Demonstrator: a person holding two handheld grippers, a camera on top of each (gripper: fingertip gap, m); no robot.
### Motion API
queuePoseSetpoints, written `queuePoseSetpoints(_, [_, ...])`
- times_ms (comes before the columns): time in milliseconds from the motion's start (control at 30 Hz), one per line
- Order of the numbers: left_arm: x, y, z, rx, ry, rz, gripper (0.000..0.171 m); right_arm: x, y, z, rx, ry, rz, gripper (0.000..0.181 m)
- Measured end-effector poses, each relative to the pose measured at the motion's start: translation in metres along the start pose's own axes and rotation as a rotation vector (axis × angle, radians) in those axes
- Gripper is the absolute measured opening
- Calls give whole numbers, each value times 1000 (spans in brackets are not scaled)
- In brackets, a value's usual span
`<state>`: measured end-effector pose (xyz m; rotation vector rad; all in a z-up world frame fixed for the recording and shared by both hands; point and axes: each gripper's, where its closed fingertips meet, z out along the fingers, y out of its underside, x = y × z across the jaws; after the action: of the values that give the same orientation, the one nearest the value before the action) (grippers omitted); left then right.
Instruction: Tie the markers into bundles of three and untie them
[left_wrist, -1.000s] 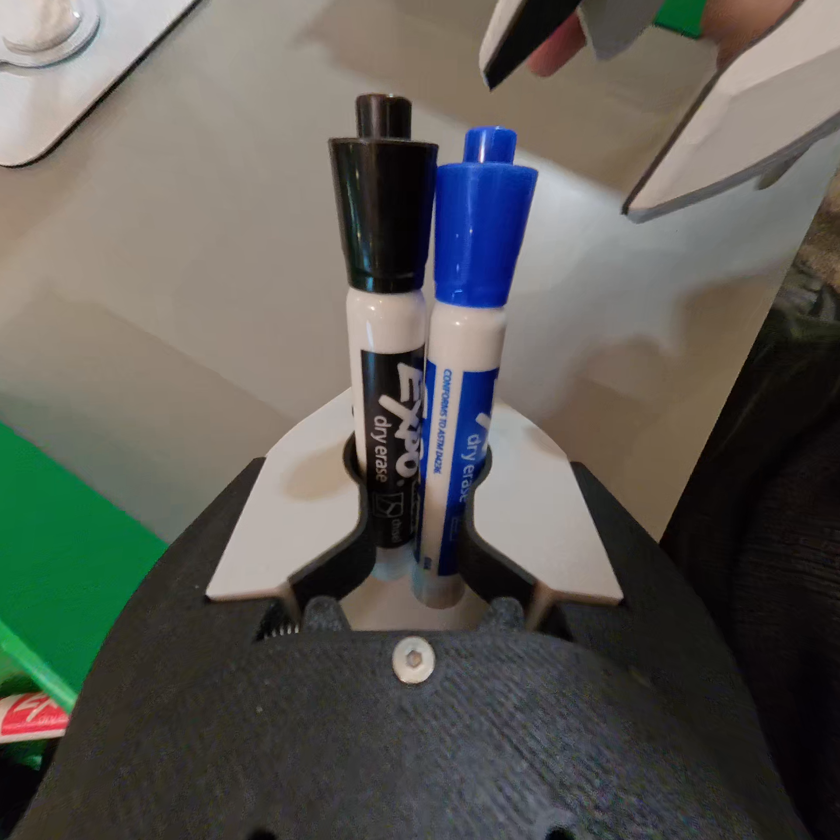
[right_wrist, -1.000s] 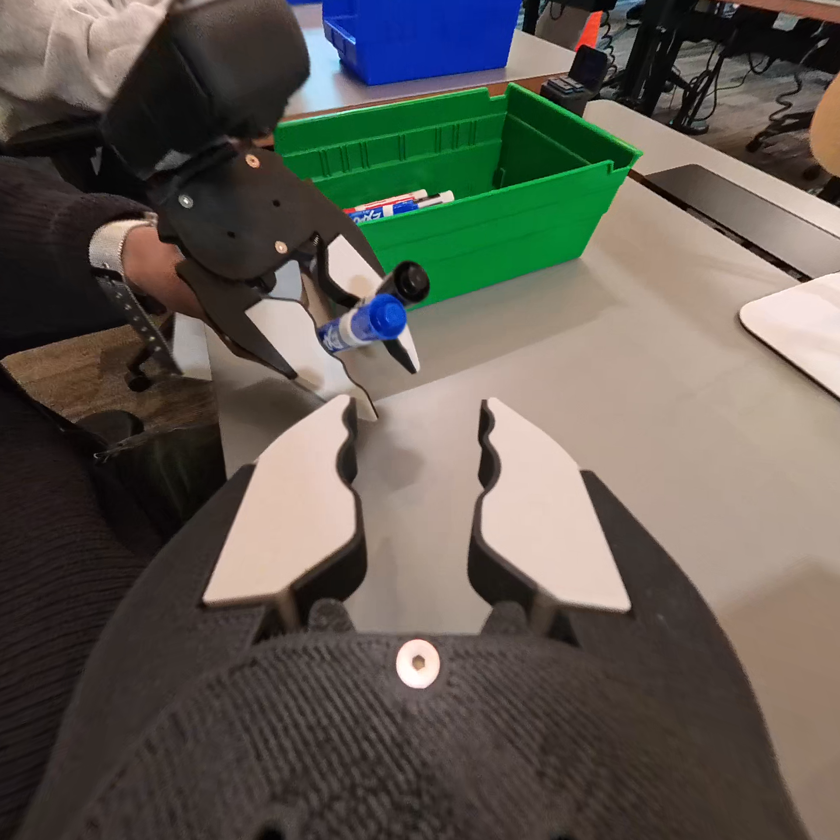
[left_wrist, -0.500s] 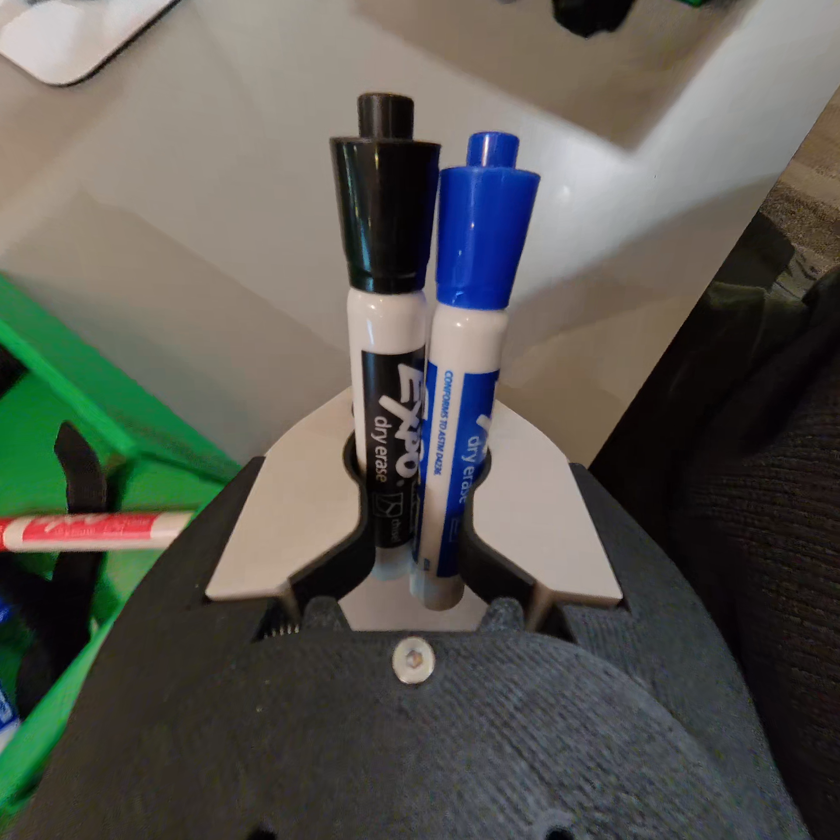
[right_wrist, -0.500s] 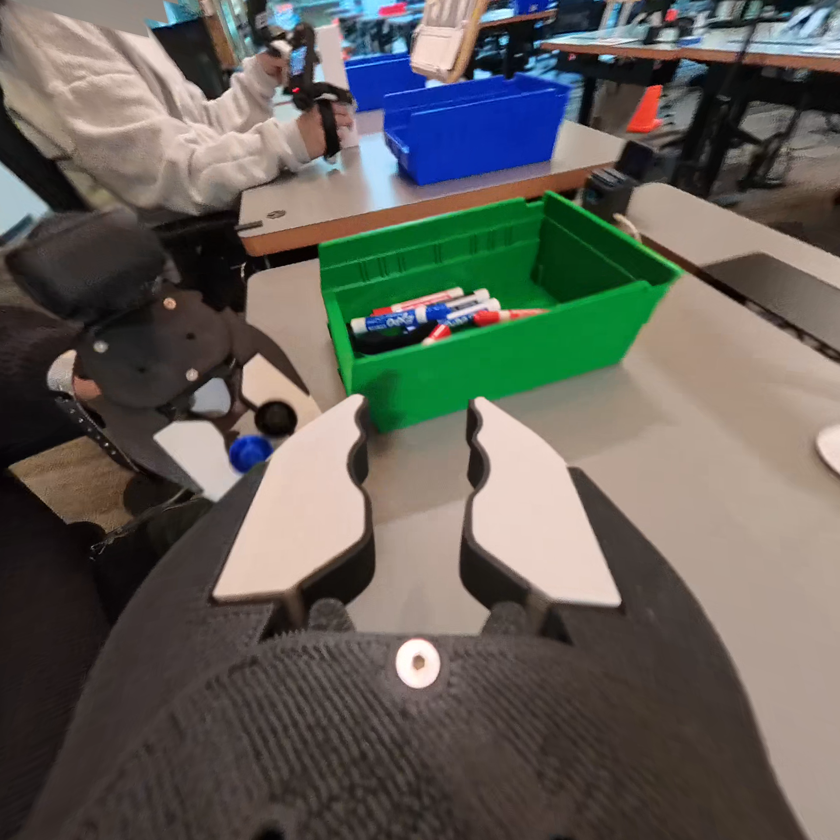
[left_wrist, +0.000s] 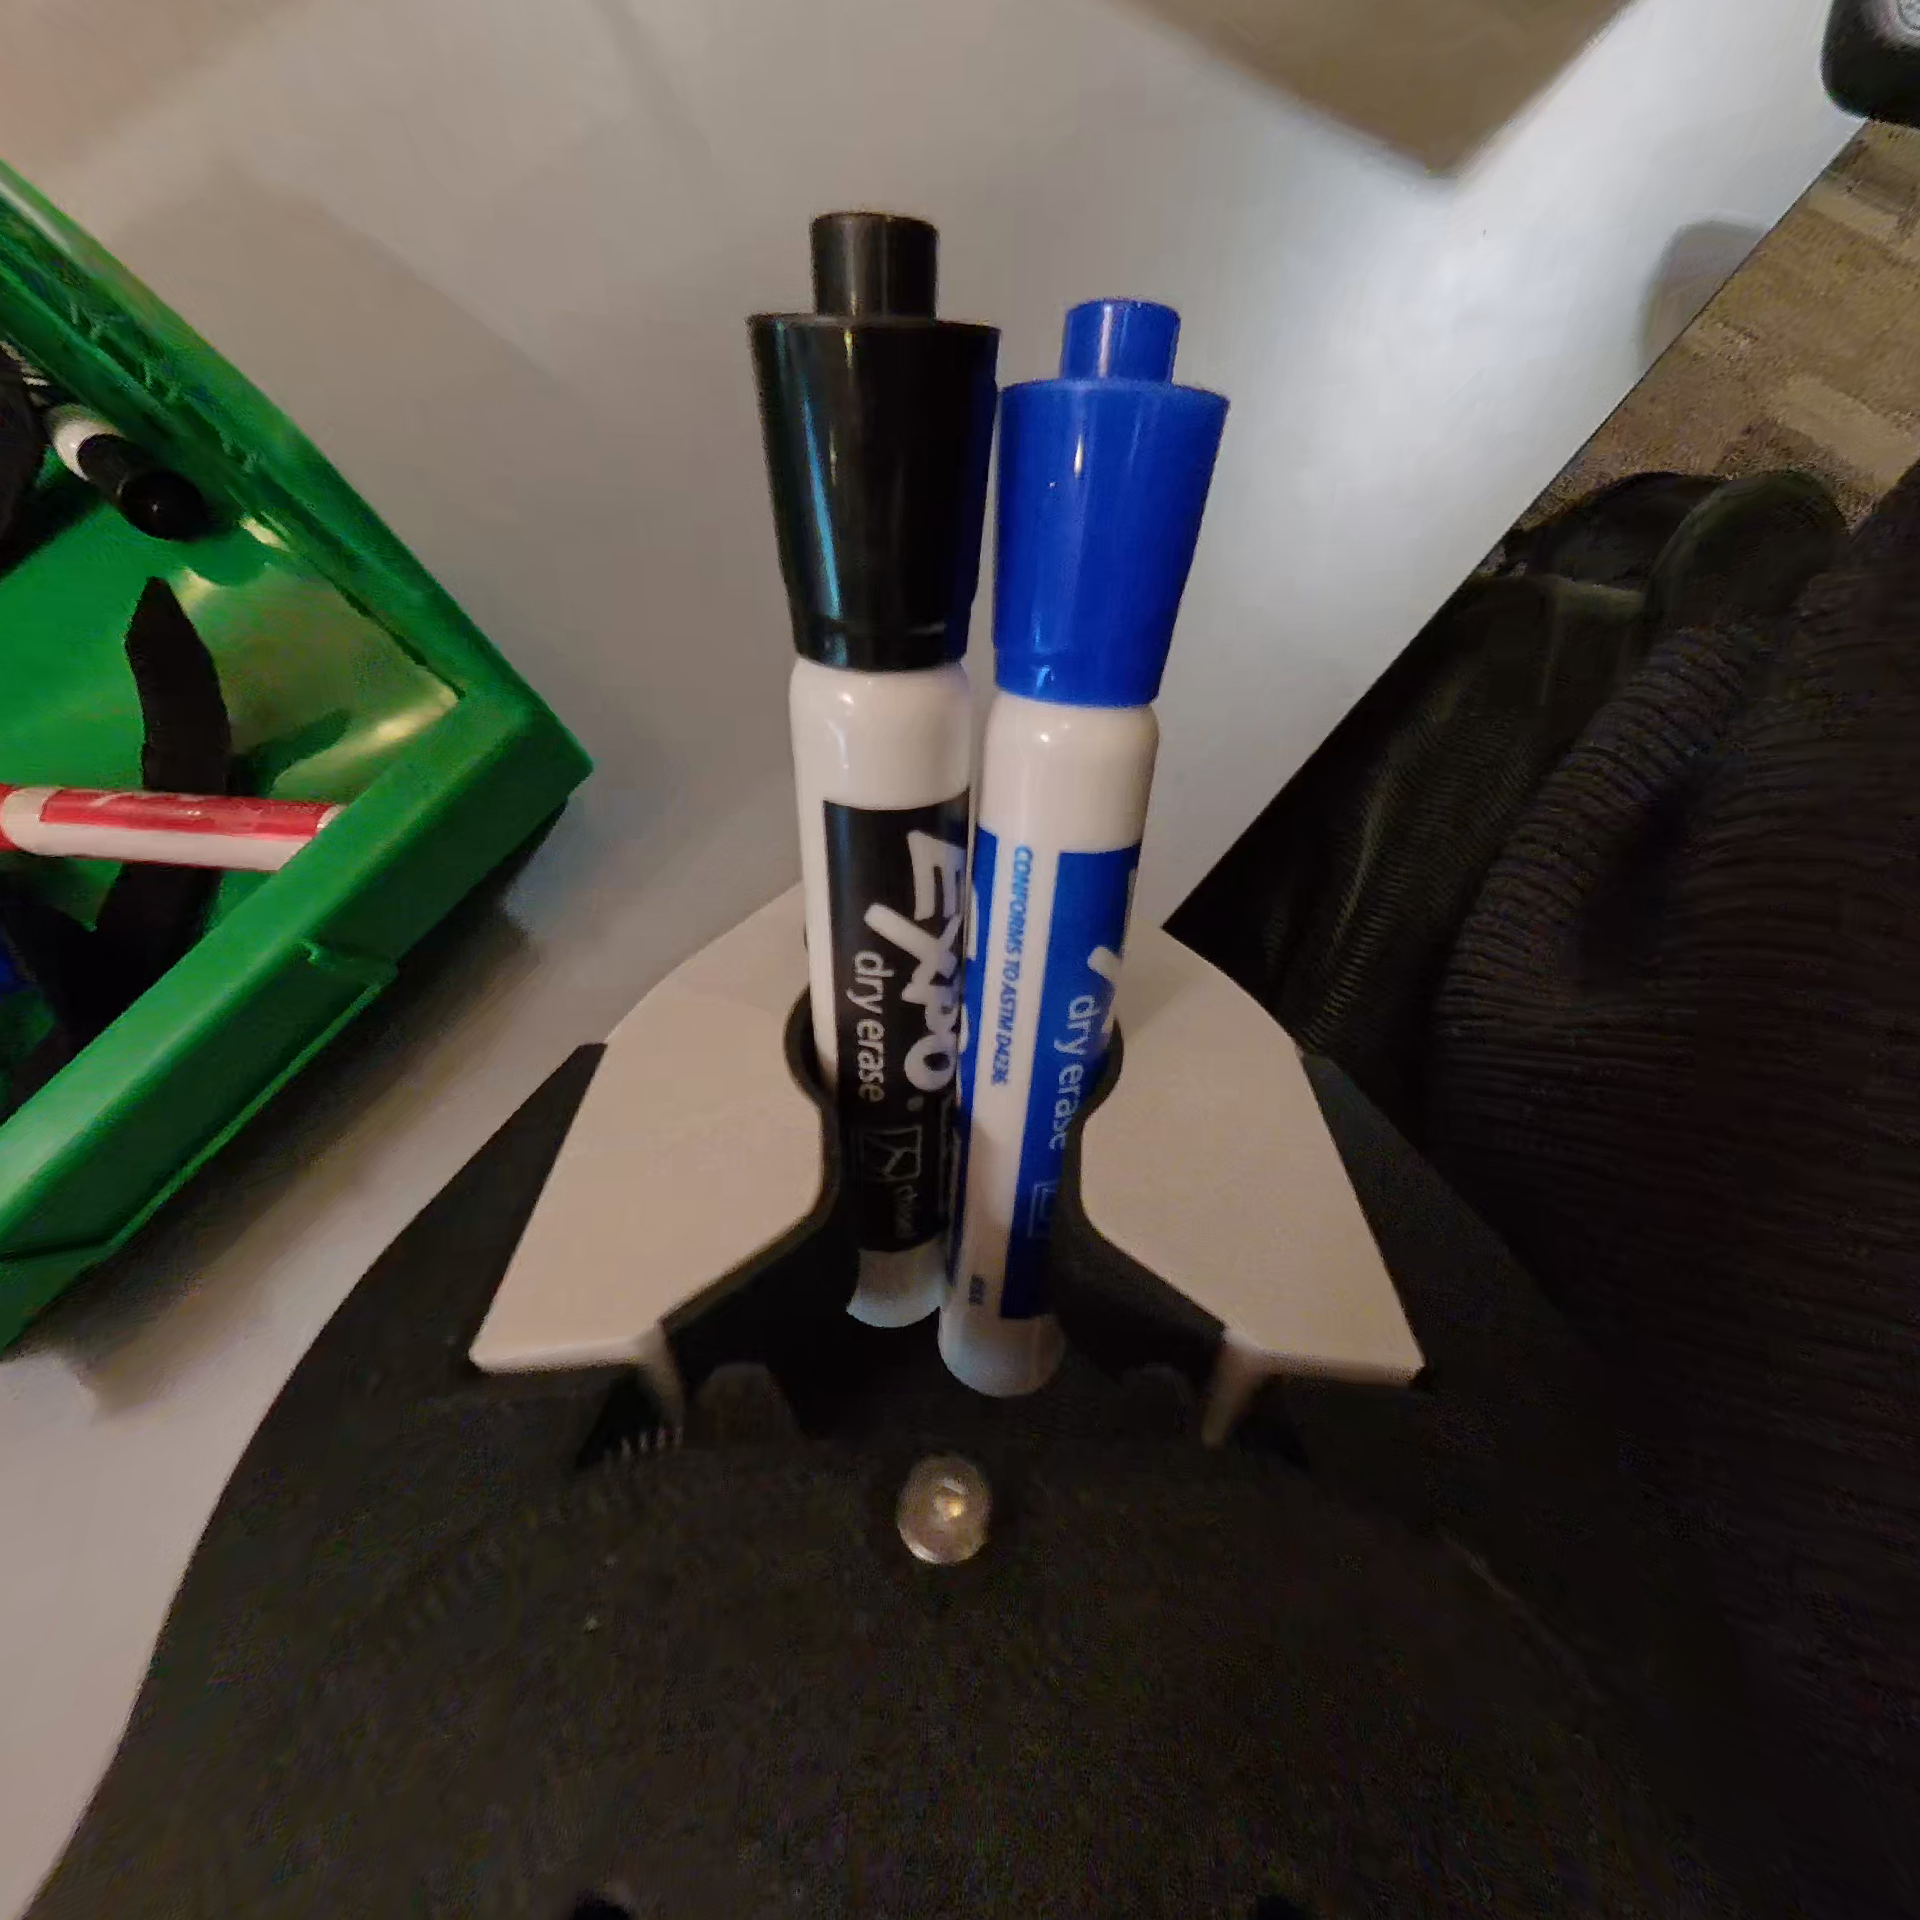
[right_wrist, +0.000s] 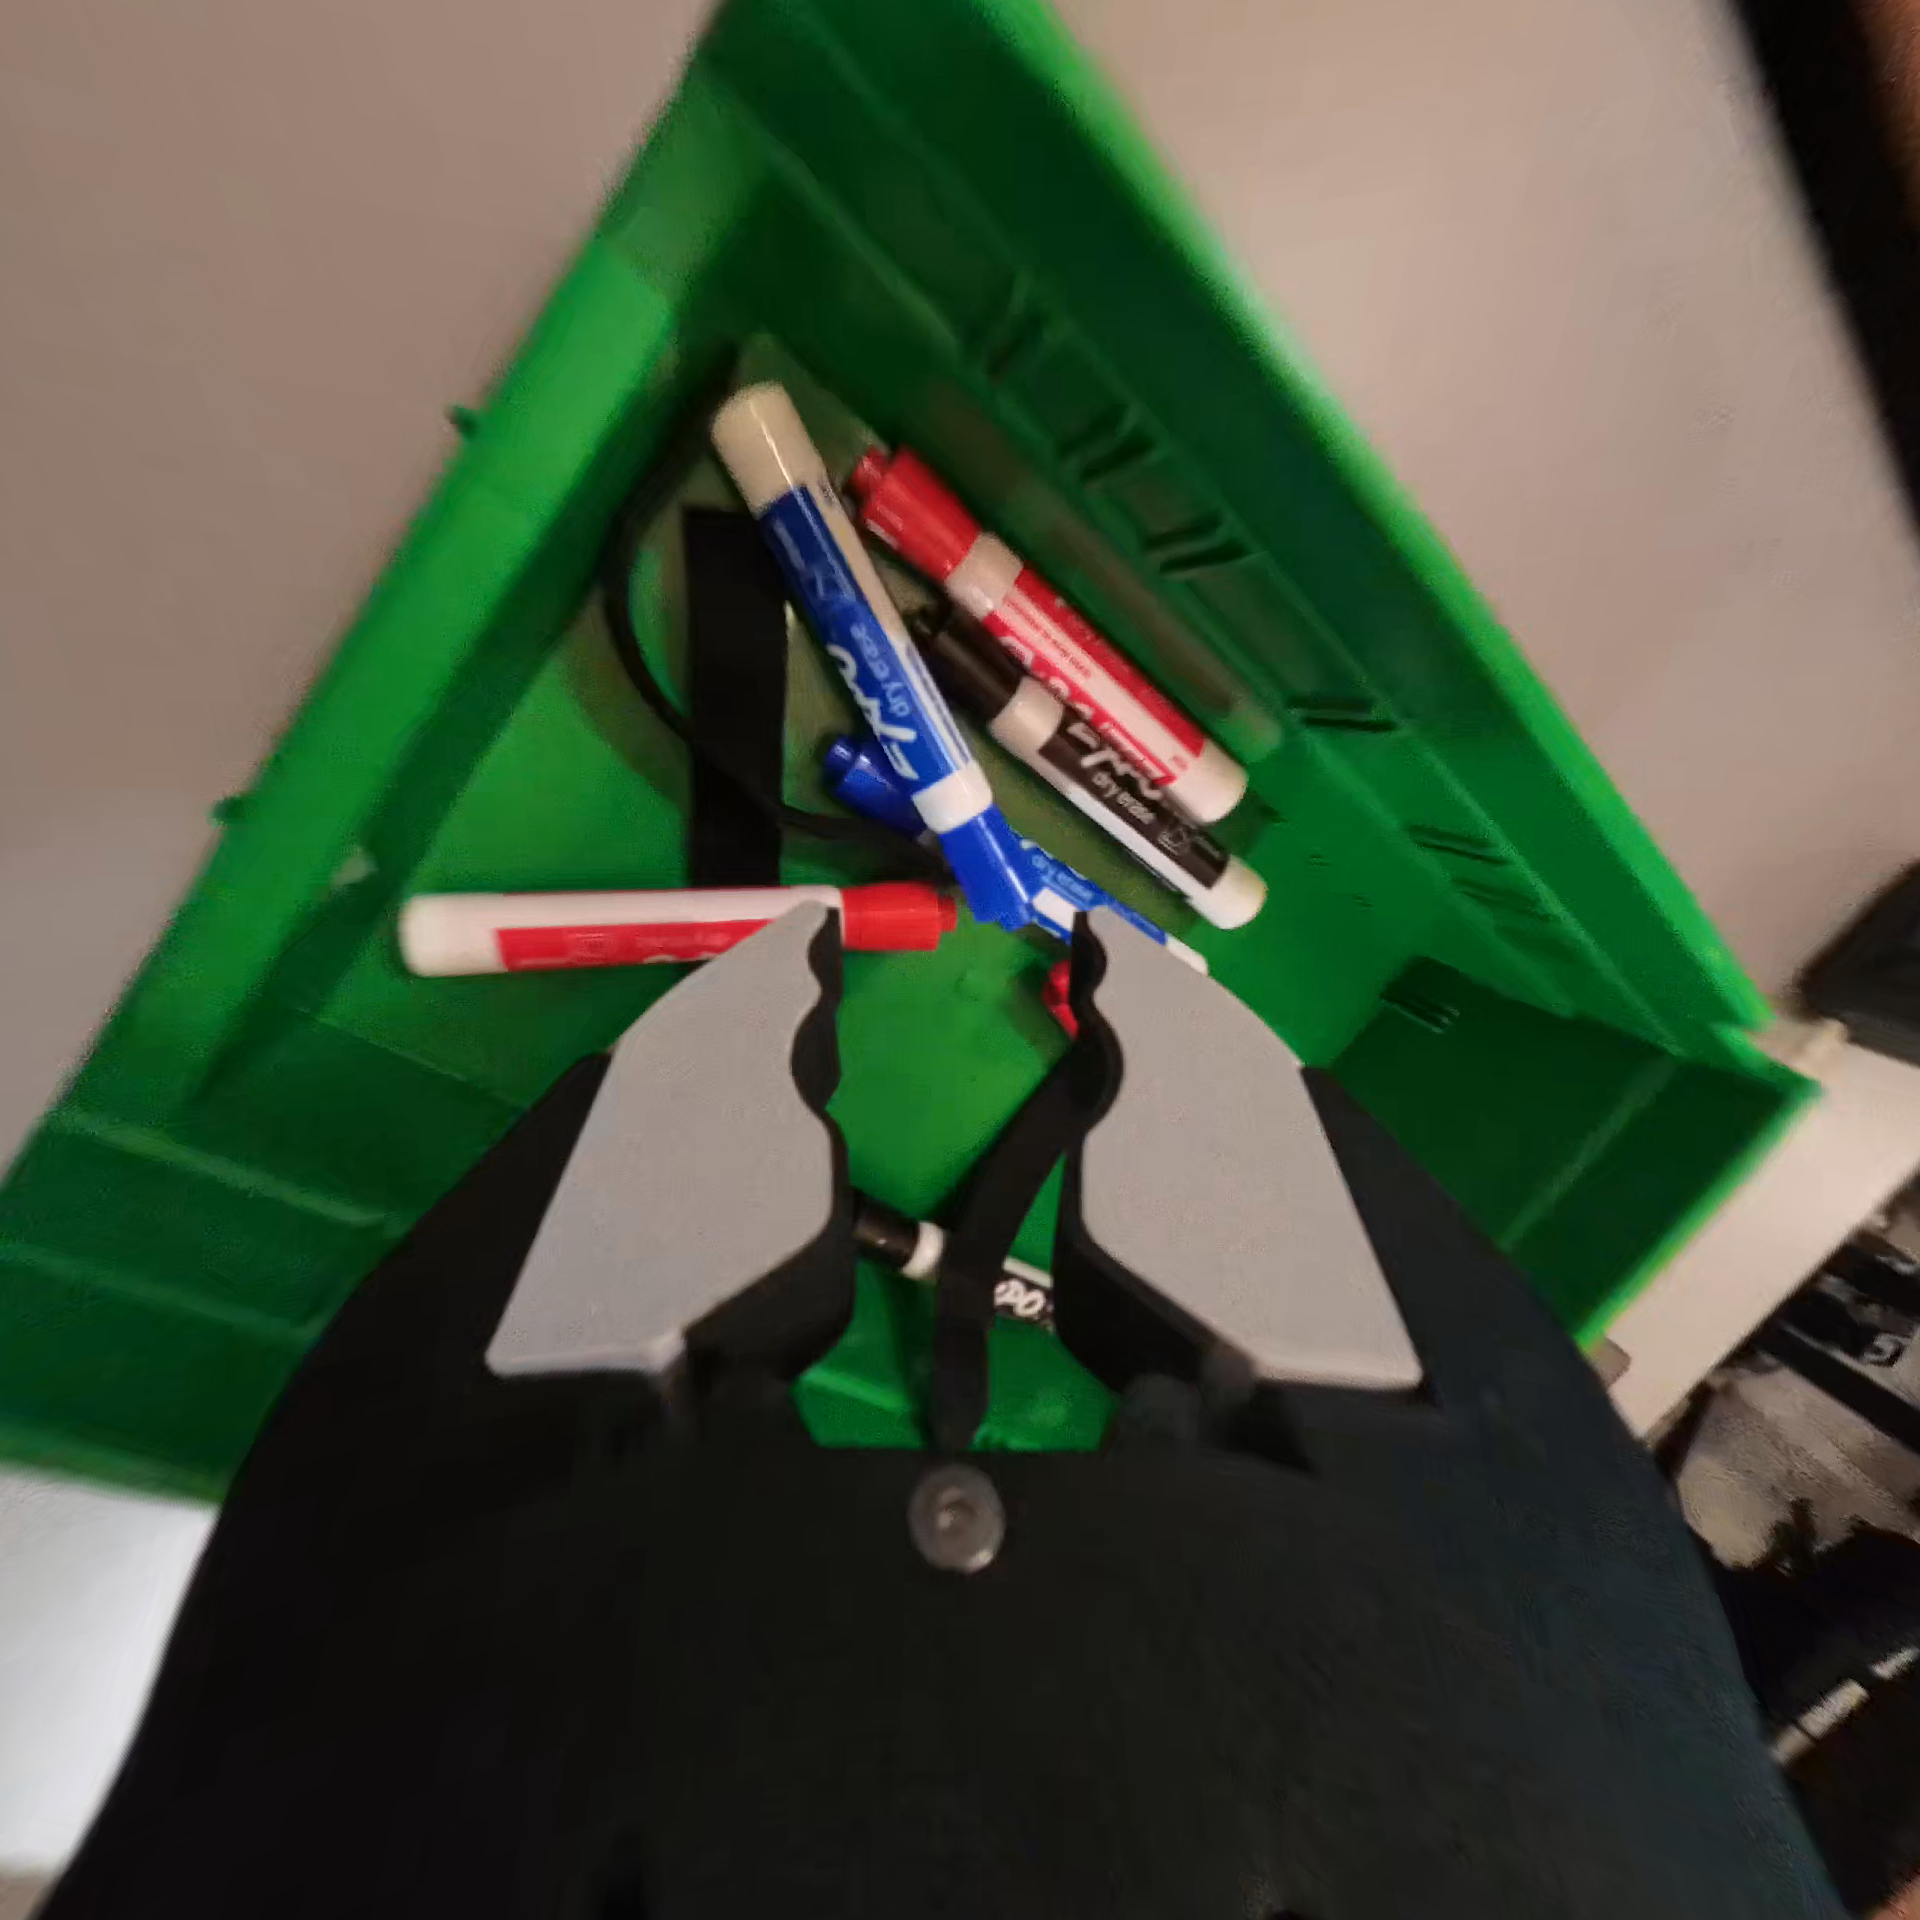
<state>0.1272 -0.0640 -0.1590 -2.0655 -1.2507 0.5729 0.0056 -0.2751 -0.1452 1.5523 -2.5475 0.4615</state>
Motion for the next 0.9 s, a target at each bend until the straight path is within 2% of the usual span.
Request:
queuePoseSetpoints(100, [1, 1, -7, 18, 8, -15, 43, 9, 12, 37, -153, -61, -57, 40])
queuePoseSetpoints(167, [0, 2, -10, 27, 20, -26, 43, 6, 17, 50, -200, -115, -58, 24])
queuePoseSetpoints(300, [-2, 3, -10, 41, 55, -51, 42, 0, 18, 39, -198, -184, 15, 22])
queuePoseSetpoints(433, [1, 7, -6, 39, 114, -89, 43, -5, 19, -8, -43, -91, 101, 20])
queuePoseSetpoints(600, [5, 5, -1, 31, 175, -128, 43, -33, 48, -90, 129, 110, 249, 20])
queuePoseSetpoints(767, [5, -2, 14, -12, 201, -93, 42, -93, 87, -171, 251, 247, 381, 19])
queuePoseSetpoints(900, [5, -11, 34, -80, 191, 34, 42, -167, 122, -198, 191, 227, 428, 19])
